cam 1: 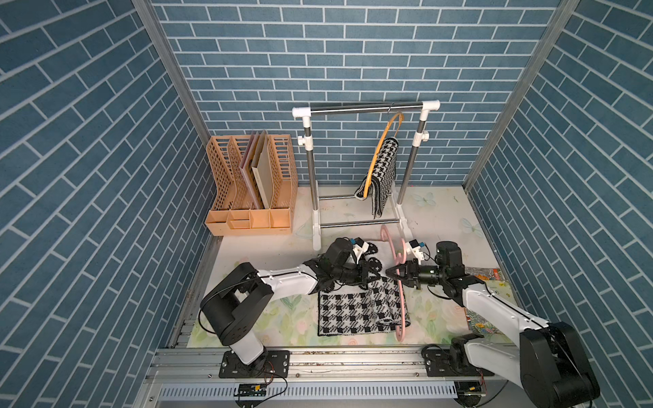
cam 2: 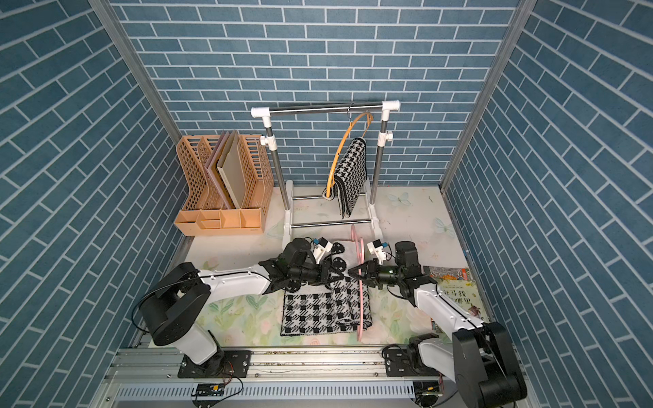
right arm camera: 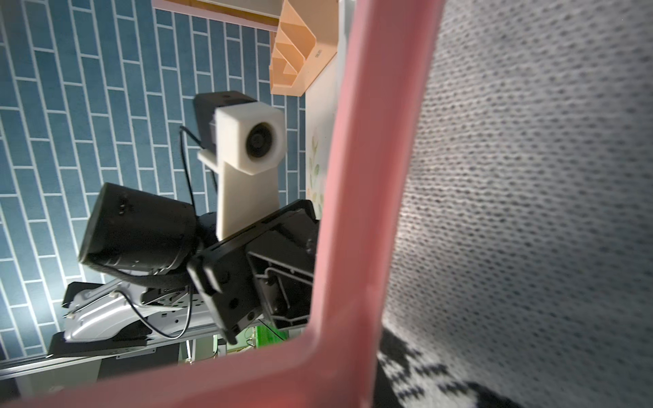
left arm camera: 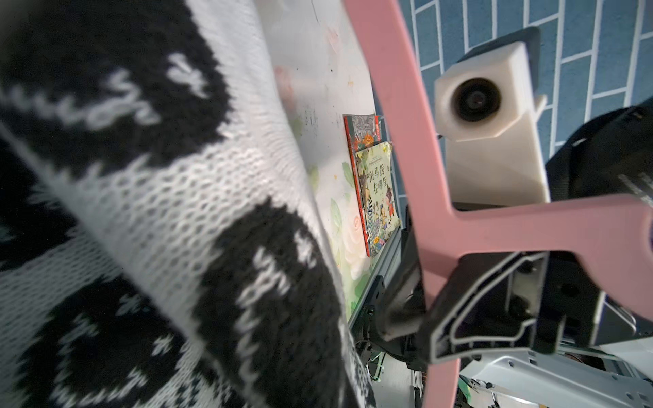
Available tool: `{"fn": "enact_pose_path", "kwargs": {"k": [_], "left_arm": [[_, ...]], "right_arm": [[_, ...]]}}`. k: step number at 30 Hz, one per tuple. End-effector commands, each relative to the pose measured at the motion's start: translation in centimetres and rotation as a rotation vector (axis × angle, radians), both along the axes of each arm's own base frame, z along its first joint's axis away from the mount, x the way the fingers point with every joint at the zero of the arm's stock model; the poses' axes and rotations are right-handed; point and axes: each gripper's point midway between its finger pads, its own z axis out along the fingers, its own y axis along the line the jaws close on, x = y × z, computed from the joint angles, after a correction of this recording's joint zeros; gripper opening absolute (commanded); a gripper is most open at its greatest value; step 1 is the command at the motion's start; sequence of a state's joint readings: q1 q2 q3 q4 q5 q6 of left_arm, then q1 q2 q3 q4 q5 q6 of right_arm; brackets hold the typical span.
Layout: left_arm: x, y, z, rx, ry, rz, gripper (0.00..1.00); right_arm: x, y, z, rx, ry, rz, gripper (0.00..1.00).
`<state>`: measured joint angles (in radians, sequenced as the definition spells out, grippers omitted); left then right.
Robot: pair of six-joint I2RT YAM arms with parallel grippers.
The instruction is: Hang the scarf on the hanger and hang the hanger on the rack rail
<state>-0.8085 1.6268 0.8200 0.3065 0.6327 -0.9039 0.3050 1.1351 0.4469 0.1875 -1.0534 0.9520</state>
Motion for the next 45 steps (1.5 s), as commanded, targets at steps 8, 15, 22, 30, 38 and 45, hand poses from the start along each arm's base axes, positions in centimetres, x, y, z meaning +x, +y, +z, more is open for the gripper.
{"fn": "enact_pose_path", "kwargs": {"k": [8,15,22,30,38,45], "left_arm": [[0.5,8.6,-1.9,0.190,0.026,0.067,0.00],[0.0,13.6,-3.4,0.271,0.067,0.130,0.00],[-0.4,16.0,-4.3,0.330,0.062,0.168,0.00],[-0.6,18.1,-4.9,0.420,0.061,0.193,0.00],[-1.0,19.6,-7.1,0.475,0.118,0.220,0.00],[-0.4,21.1,-8.3,0.567,0.129,0.263,0.00]], "right_arm": [[-0.9,3.9,1.8,0.072,-0.042,0.042,0.00],[-0.7,6.2,1.9,0.063,-0.040,0.050,0.00],[-1.4,7.6,0.7,0.072,-0.026,0.057,0.00],[-1.5,8.4,-0.7,0.051,-0.007,0.070,0.00],[-1.7,8.2,-2.6,0.029,0.012,0.066,0.00],[-2.4,7.9,-4.5,0.009,0.033,0.076,0.00]]}}
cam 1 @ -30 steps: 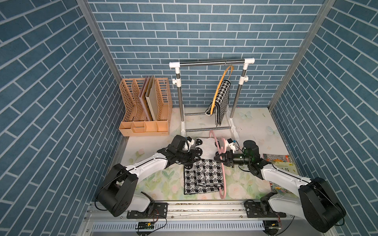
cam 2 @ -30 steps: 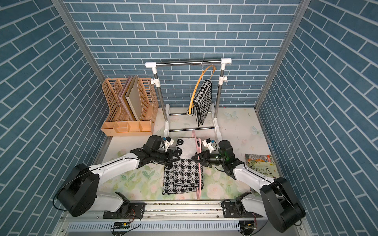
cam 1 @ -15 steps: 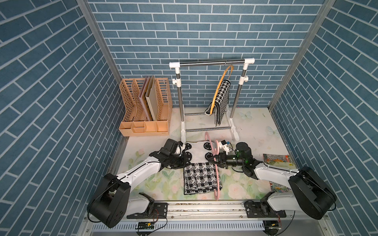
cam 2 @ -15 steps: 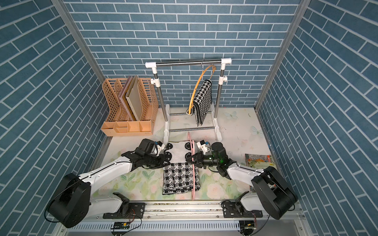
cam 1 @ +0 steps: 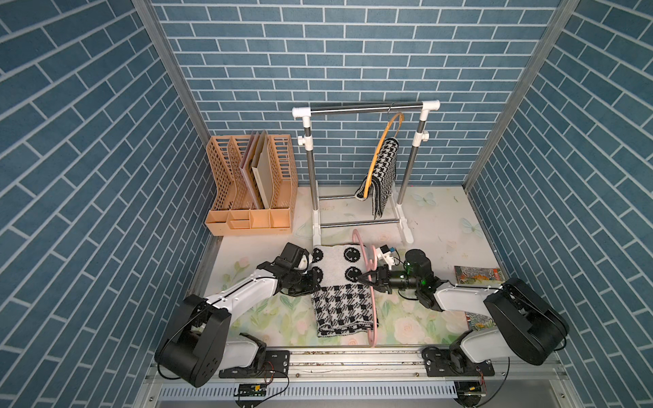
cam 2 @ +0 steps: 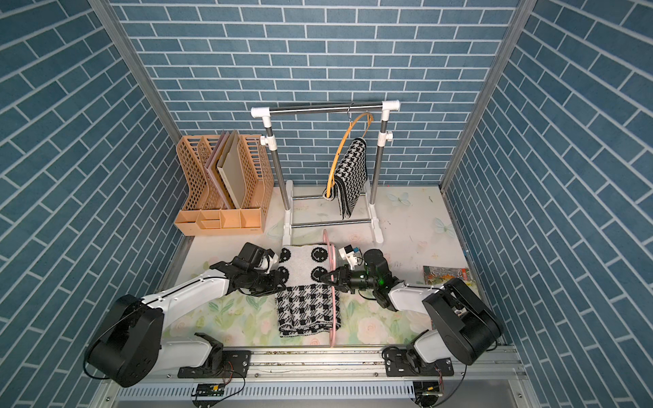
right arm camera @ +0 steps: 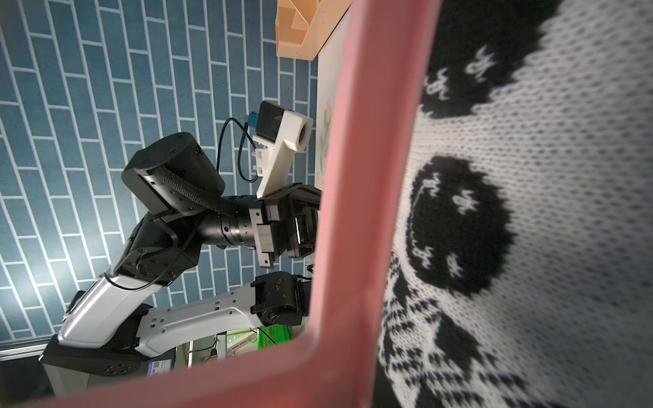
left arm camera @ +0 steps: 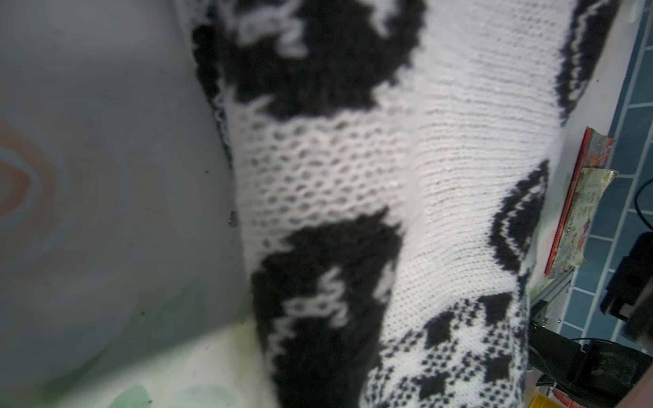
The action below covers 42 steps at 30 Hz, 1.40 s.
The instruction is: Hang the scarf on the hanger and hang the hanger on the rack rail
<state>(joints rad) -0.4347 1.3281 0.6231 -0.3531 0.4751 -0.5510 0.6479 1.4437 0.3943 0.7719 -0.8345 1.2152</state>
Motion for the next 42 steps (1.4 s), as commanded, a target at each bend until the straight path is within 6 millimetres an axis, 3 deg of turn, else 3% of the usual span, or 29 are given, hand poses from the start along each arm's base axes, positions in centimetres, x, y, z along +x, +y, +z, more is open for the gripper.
{"fn": "enact_pose_path", "kwargs": {"k": [1,5,7,11,17,23,29,36,42], "left_arm": [[0.2,1.5,-0.8,0.081,0.008,0.028,0.00],[0.4,0.9,-0.8,0.043,0.015,0.031,0.00],[0.5,0.9,-1.0,0.040,0.013,0.034,0.00],[0.4,0.9,-1.1,0.045,0.011,0.027,0.00],[0.1,0.8,-1.3,0.042,0.019,0.009,0.00],[0.0,0.8,-1.5,0.045,0.022,0.001,0.00],[-0.3,0.8,-1.6,0.041,0.025,-0.010,0.00],[-0.3,0.7,-1.6,0.033,0.028,-0.016,0.00],[-0.5,0.6,-1.8,0.032,0.037,-0.021,0.00]], "right_arm": [[-0.5,-0.4,-1.5,-0.029,0.022,-0.003,0.00],[-0.6,-0.5,-1.5,-0.030,0.013,-0.001,0.00],[-0.6,-0.7,-1.7,-0.051,0.010,-0.007,0.15],[-0.1,-2.0,-2.4,-0.117,-0.015,-0.044,0.35],[0.2,-4.9,-3.5,-0.213,-0.034,-0.105,0.53],[-0.4,-7.0,-4.2,-0.232,-0.031,-0.165,0.58],[-0.6,-8.3,-2.8,-0.201,-0.079,-0.250,0.62],[-0.1,-10.6,-2.0,-0.135,-0.104,-0.408,0.81],[-0.5,-11.4,-3.7,-0.194,-0.053,-0.413,0.82]]}}
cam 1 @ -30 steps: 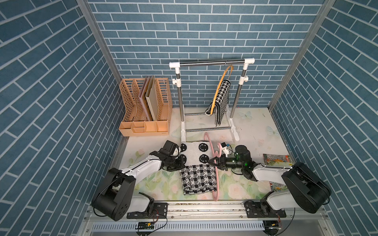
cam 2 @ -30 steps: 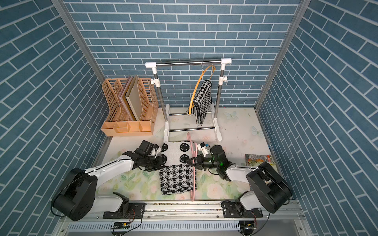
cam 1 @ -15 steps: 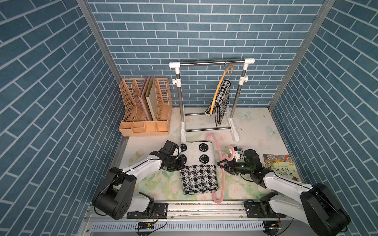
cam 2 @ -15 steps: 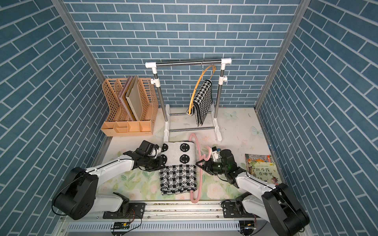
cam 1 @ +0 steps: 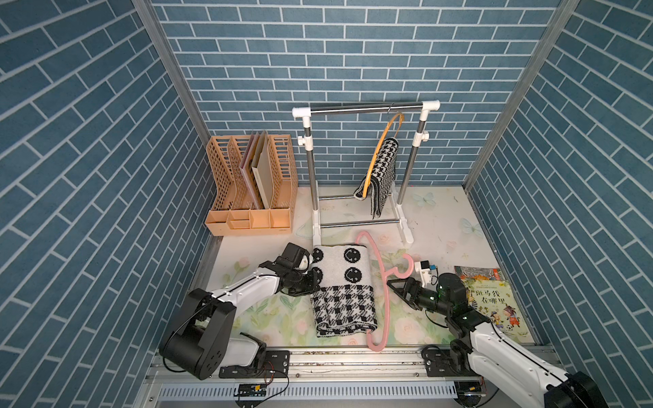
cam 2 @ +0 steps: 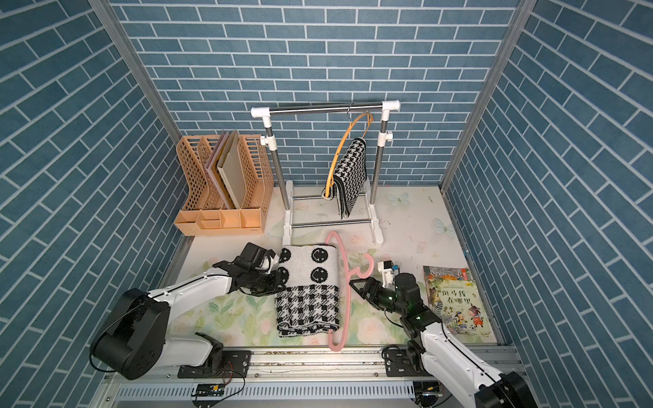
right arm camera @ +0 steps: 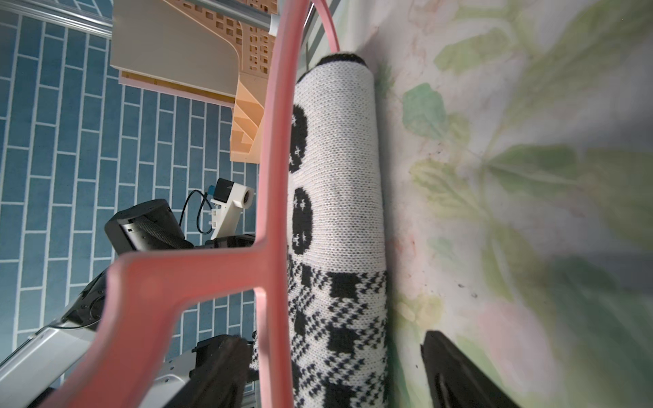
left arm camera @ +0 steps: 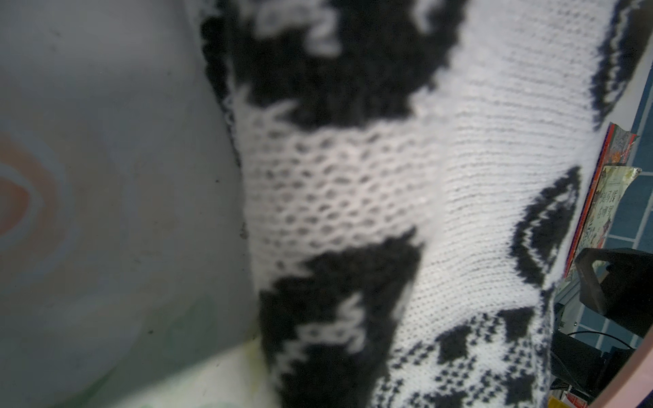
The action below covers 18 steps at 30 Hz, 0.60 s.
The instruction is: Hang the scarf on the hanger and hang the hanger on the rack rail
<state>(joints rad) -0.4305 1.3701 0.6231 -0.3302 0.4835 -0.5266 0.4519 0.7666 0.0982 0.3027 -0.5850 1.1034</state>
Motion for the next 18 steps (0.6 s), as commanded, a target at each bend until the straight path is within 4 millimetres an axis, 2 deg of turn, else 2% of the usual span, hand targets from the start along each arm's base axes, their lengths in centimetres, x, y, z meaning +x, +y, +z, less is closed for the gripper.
{"fn": "enact_pose_path", "kwargs": {"k": [1,6,10,12,16,18], "left_arm": [[-0.6,0.7,-0.9,0.025,0.029,-0.003,0.00],[-0.8,0.6,-0.9,0.022,0.032,-0.005,0.00],[-0.8,0.6,-0.9,0.017,0.032,-0.007,0.00],[-0.8,0.5,-1.0,0.015,0.036,-0.011,0.00],[-0.8,0.5,-1.0,0.017,0.039,-0.011,0.00],[-0.8,0.5,-0.9,0.016,0.032,-0.010,0.00]], "right_arm": [[0.0,-1.0,-1.2,-0.031,0.047,-0.054,0.82],[0.6,-4.5,-2.6,0.010,0.095,-0.305,0.85],[1.0,-7.4,-1.8,0.019,0.065,-0.486,0.86],[0.8,-7.7,-1.5,0.030,0.048,-0.500,0.86],[-0.5,-6.8,-2.6,-0.010,0.109,-0.415,0.84],[-0.9,-6.8,-1.6,-0.074,0.090,-0.374,0.84]]}}
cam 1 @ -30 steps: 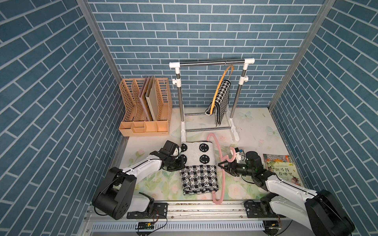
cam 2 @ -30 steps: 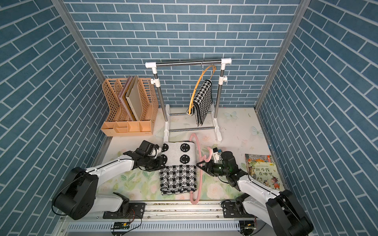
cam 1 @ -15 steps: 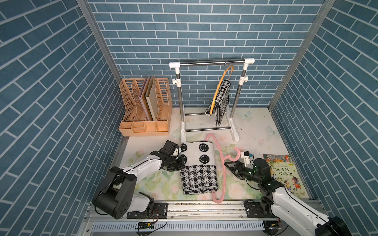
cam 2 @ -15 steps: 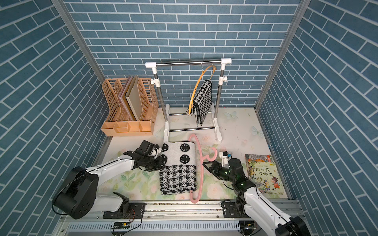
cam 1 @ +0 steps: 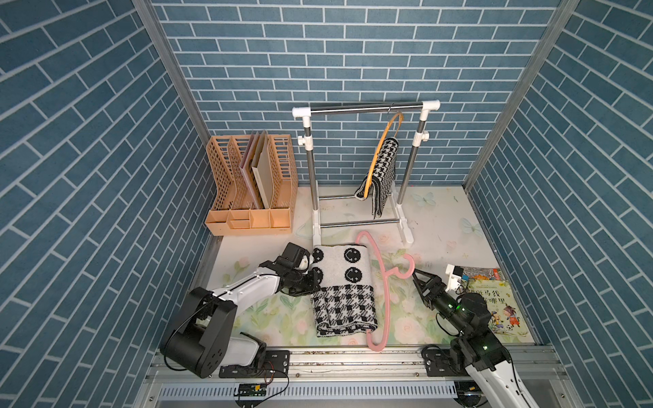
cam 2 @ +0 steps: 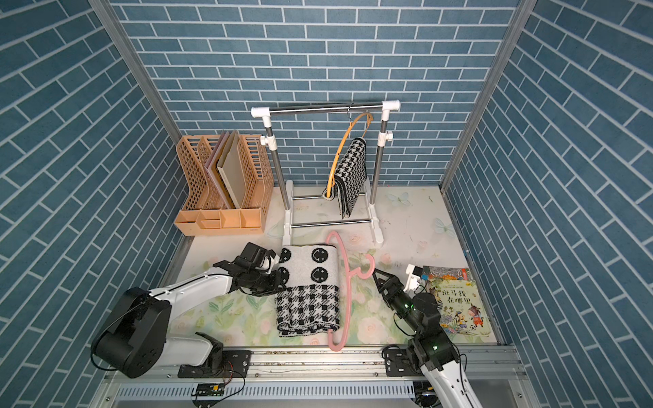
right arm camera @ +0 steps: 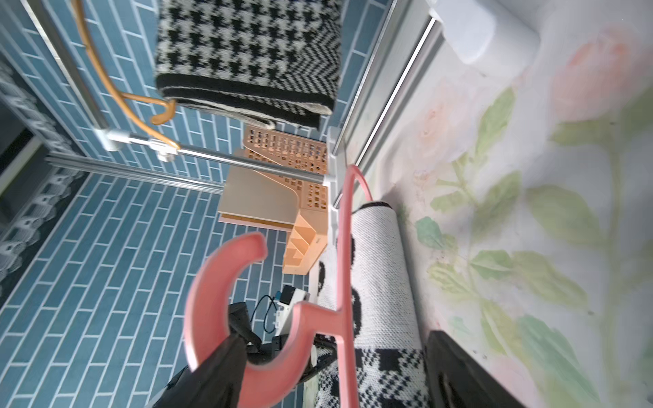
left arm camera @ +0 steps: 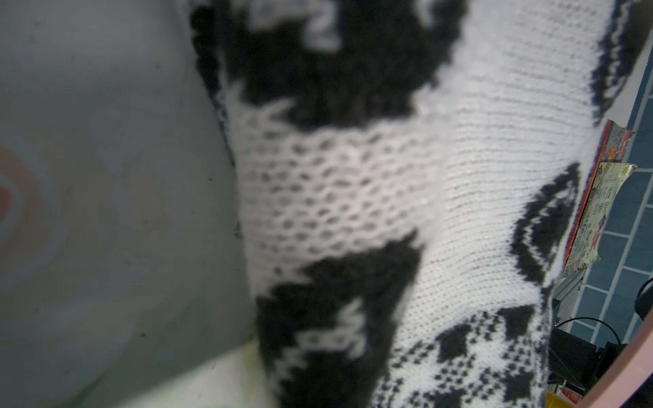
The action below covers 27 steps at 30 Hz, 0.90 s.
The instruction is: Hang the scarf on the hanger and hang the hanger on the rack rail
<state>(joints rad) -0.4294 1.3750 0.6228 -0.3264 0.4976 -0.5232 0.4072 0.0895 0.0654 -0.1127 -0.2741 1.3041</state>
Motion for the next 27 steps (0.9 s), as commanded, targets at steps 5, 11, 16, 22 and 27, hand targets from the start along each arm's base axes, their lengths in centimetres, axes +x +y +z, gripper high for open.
{"fn": "enact_pose_path", "kwargs": {"k": [5,11,16,22,27], "left_arm": [[-0.7,0.7,-1.0,0.027,0.031,-0.004,0.00],[-0.7,0.7,-0.8,0.025,0.022,-0.002,0.00],[-0.6,0.6,-0.6,0.021,0.019,-0.003,0.00],[-0.7,0.6,-0.6,0.019,0.022,-0.007,0.00],[-0.7,0.5,-0.6,0.017,0.023,-0.010,0.00]], "right_arm": [[-2.5,-0.6,-4.8,-0.379,0.237,0.156,0.84],[-2.8,-1.2,-1.3,-0.658,0.264,0.328,0.83],[-4.0,0.2,-0.8,-0.656,0.290,0.482,0.79],[-4.2,-4.7,0.1,-0.796,0.523,0.235,0.74],[-1.0,-8.3,5.1,-0.986,0.455,0.044,0.75]]}}
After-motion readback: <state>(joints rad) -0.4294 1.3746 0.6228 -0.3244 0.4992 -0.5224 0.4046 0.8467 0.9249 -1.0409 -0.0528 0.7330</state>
